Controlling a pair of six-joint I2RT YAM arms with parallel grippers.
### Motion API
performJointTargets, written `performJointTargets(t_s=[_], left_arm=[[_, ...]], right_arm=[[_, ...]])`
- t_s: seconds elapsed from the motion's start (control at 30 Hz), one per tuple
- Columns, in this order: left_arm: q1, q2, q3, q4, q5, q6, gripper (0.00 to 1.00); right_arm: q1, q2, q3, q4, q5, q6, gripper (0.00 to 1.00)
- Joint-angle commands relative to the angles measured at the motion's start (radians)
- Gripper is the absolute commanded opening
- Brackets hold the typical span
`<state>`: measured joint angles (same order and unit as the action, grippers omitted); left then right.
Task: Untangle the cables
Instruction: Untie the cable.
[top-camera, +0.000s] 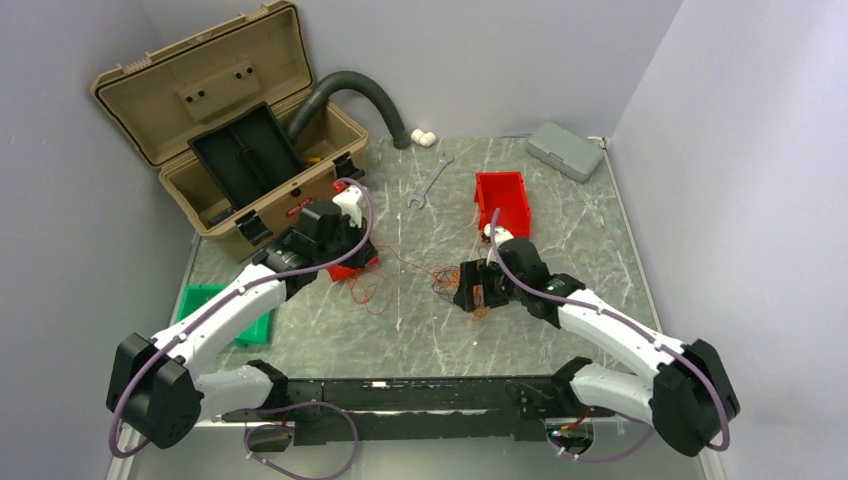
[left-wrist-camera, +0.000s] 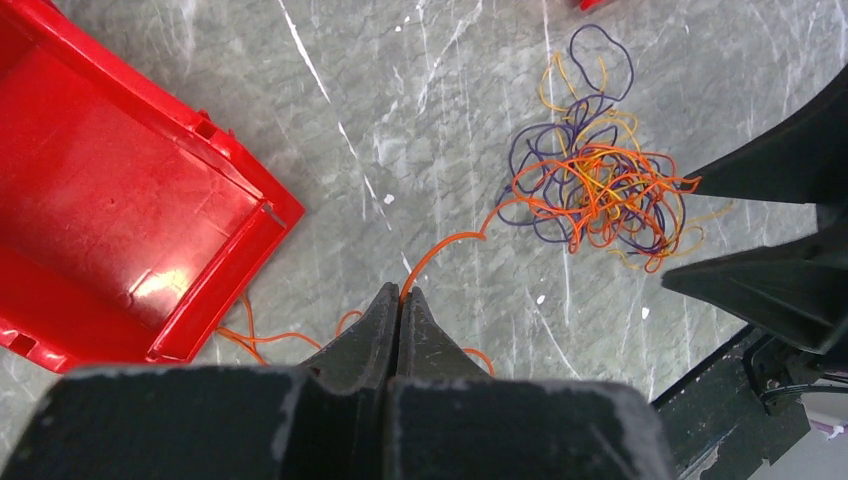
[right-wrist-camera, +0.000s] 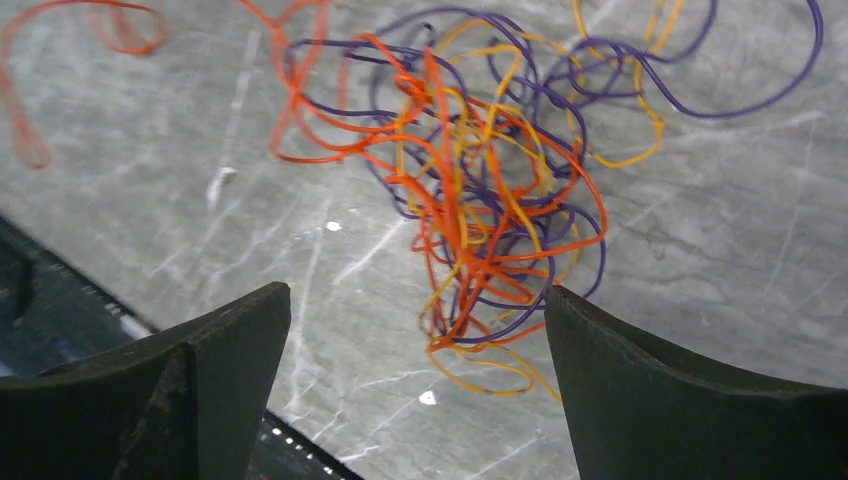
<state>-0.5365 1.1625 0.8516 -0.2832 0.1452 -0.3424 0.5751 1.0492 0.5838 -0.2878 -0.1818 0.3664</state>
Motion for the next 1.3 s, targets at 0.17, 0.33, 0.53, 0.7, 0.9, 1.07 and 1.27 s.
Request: performJointTargets(t_s=[0.17, 0.33, 0.53, 0.7, 0.9, 1.07, 1.27], left_arm=[[0.004, -0.007, 0.058, -0.025, 0.013, 0.008, 0.0], [0.059, -0.059, 0.06, -0.064, -0.015, -0.018, 0.0], [0.152, -0.219, -0.029, -0.086, -0.2, -0.139, 0.0], [0.238, -0.302, -0.095, -0.103, -0.242, -0.213, 0.0], [0.252, -0.257, -0.095, -0.083, -0.106, -0.186, 0.0], [0.274, -0.304, -0.1, -0.19, -0.295, -0.267, 0.0], [0.379, -0.408, -0.14, -0.247, -0.381, -0.355, 0.0]], right_arm=[[0.087, 0.261, 0.058, 0.01, 0.384, 0.148, 0.92], [0.069, 0.241, 0.046, -0.095, 0.631, 0.32, 0.31], [-0.119, 0.086, -0.007, -0.215, 0.742, 0.494, 0.2], [-0.257, -0.077, -0.041, -0.292, 0.829, 0.584, 0.22], [-0.273, -0.126, -0.041, -0.252, 0.79, 0.523, 0.23], [-0.304, -0.088, -0.003, -0.358, 0.881, 0.615, 0.23], [-0.381, -0.176, -0.037, -0.375, 0.903, 0.683, 0.18]])
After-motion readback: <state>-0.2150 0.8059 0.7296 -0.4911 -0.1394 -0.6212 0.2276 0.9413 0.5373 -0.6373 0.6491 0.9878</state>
